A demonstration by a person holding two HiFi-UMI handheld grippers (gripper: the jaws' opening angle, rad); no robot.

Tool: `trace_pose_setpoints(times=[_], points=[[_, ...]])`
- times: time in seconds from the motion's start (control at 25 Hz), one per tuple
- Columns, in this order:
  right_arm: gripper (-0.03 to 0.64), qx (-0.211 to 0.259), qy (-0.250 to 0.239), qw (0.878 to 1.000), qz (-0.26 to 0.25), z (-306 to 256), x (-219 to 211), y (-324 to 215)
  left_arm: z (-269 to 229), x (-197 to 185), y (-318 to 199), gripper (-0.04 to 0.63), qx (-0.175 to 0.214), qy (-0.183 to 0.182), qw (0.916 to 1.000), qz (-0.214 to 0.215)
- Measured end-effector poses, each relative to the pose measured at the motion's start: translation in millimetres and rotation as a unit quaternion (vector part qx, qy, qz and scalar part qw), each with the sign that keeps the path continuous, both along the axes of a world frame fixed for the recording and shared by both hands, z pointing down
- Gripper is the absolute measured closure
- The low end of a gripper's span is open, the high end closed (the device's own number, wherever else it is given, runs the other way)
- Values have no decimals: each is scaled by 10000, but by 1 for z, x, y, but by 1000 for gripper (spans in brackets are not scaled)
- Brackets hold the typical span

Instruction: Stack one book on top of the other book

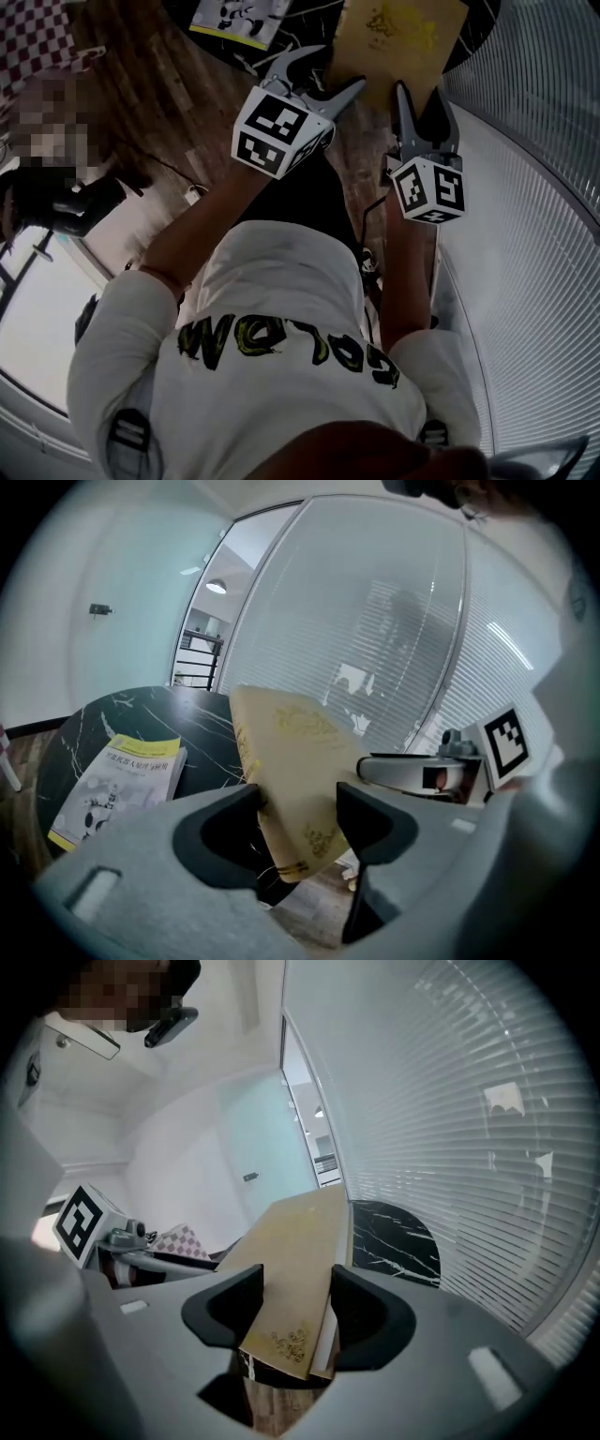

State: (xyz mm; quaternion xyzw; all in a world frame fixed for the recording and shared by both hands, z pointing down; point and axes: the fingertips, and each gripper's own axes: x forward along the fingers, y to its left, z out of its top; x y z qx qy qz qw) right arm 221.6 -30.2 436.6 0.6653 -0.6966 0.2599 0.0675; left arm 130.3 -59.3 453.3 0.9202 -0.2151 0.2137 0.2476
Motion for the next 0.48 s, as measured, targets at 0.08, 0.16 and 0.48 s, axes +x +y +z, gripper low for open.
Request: trace_pose_setpoints(times=[0.08, 0.16, 0.48], points=[[387, 64, 30, 10000, 26, -7, 2, 5, -7, 2, 4, 330, 87, 9, 10000, 20], [387, 86, 57, 9999, 47, -13, 3, 11, -12, 4, 9, 330, 128, 31, 9999, 35], [388, 74, 13, 9999, -69, -20, -8, 5, -21, -9, 6, 330, 159, 75, 9998, -119]])
